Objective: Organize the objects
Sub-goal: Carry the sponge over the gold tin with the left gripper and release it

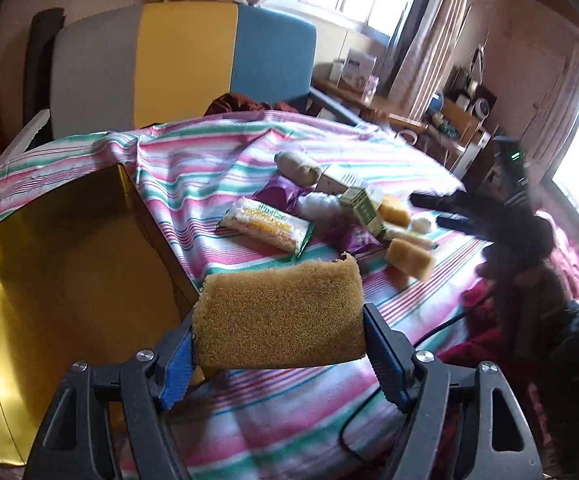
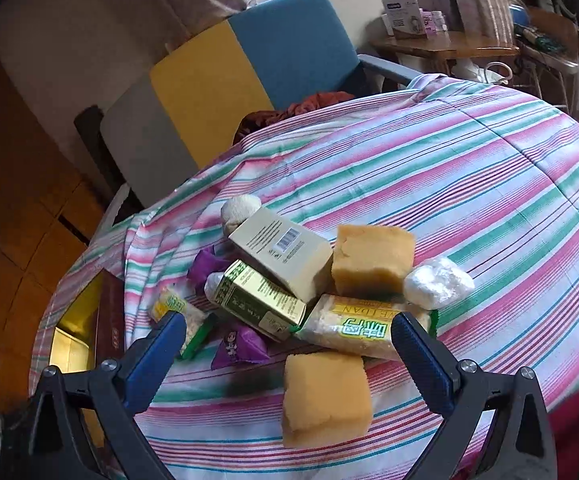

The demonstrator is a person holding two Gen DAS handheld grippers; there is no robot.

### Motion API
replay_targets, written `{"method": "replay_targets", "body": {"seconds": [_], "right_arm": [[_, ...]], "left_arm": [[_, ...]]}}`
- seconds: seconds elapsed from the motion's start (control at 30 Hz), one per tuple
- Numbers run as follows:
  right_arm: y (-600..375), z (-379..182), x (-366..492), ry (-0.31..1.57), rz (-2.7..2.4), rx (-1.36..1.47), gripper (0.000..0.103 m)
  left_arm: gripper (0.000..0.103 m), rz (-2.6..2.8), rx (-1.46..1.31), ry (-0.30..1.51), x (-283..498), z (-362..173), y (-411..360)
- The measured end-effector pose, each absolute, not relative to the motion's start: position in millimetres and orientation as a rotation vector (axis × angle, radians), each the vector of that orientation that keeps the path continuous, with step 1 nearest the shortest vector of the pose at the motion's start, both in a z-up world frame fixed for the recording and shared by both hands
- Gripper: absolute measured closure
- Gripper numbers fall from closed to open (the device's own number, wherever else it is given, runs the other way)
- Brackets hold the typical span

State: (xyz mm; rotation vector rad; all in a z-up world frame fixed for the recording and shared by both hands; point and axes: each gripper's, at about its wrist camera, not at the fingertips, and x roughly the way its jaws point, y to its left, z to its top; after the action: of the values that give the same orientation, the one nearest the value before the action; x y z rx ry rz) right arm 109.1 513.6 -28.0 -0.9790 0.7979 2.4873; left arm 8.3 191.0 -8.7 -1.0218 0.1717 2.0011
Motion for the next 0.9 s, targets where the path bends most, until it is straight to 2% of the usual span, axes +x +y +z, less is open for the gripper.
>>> {"method": "replay_targets", "body": {"seconds": [0.23,0.5,0.77,0.9], "right_arm": [[465,-42,71,0.608,2.566,-1.261,0.0],[398,-46,-19,0.316,2.684,-1.51,0.0],[392,-96,-100,0.124,2.523,-1.734,0.0],[400,-110,-103,0.183,2.49,-1.754,0.012]], "left_arm": [[0.027,2.076,-1.013,0.065,2,-1,147],[0.027,2.182,-1.028,0.003,-9,-6,100],[0.027,2.262,-1.08,-0.068,-16,-16,56],[0.027,2.285,-1.098,-0.088,-19,-19,49]]}}
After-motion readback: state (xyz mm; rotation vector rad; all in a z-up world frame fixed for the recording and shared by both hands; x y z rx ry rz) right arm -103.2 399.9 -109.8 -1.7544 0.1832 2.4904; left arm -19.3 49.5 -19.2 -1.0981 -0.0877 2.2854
